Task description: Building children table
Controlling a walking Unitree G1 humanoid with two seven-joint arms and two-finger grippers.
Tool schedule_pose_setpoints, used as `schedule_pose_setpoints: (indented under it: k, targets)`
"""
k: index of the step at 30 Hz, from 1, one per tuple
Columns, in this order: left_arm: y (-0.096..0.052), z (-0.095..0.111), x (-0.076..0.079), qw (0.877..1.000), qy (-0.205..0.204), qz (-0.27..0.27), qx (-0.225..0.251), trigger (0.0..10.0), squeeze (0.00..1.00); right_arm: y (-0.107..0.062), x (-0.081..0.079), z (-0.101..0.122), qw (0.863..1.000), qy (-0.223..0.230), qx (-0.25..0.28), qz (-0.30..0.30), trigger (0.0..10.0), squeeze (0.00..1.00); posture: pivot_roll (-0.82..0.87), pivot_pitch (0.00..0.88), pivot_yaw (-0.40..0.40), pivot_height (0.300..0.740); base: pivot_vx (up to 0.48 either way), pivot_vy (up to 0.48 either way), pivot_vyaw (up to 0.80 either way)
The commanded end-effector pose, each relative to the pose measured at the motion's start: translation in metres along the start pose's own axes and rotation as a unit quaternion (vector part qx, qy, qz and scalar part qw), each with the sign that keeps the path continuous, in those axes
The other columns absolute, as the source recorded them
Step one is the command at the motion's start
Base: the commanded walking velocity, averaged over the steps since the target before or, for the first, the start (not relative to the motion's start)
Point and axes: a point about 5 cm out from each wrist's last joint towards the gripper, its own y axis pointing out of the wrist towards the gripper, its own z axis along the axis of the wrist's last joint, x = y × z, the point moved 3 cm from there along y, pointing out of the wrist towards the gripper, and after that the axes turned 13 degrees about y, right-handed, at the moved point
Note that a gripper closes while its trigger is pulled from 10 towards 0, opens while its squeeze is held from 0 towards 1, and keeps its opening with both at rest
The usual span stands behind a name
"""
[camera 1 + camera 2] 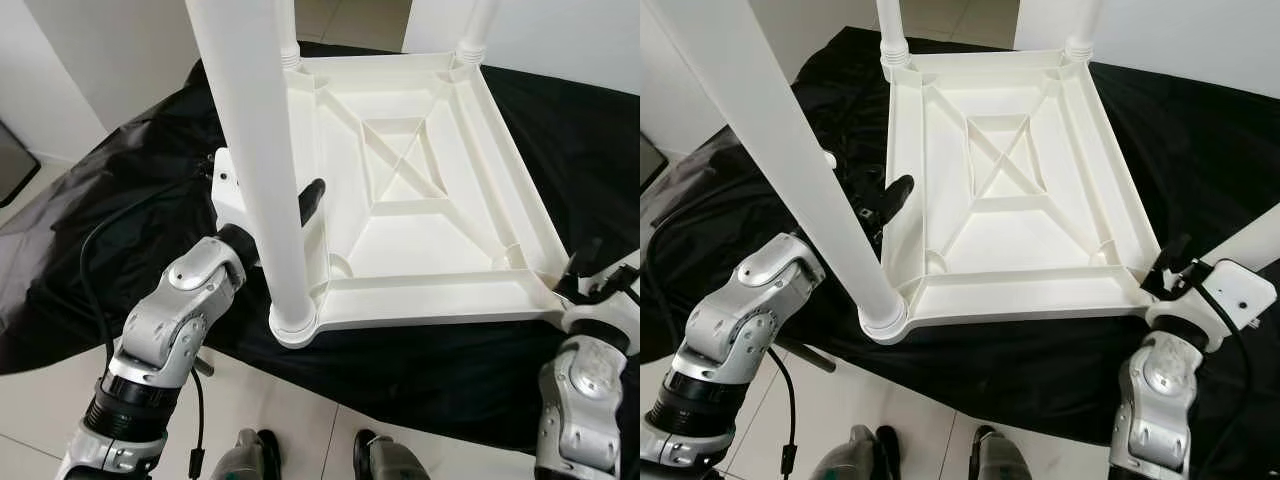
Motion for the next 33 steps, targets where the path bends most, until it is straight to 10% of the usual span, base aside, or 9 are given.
schedule_pose_setpoints:
  k: [1, 23, 33]
  targets:
    - [-0.007, 0.002, 0.020, 0.995, -0.007, -0.103, 0.013, 10.0, 0.00, 0.003, 0.000, -0.006, 1.000, 0.003, -0.011, -0.003, 10.0, 0.00, 0.04, 0.227, 0.030, 0.740, 0.000, 0.000, 0.00]
    - [-0.024, 0.009, 0.037, 0.984, -0.043, -0.173, 0.000, 10.0, 0.00, 0.027, -0.071, -0.046, 0.990, 0.032, -0.098, 0.095, 10.0, 0.00, 0.10, 0.251, -0.004, 0.740, 0.000, 0.000, 0.00]
    - [-0.024, 0.011, 0.037, 0.983, -0.051, -0.178, 0.001, 10.0, 0.00, 0.011, -0.092, -0.052, 0.980, 0.057, -0.124, 0.146, 10.0, 0.00, 0.09, 0.252, -0.012, 0.740, 0.000, 0.000, 0.00]
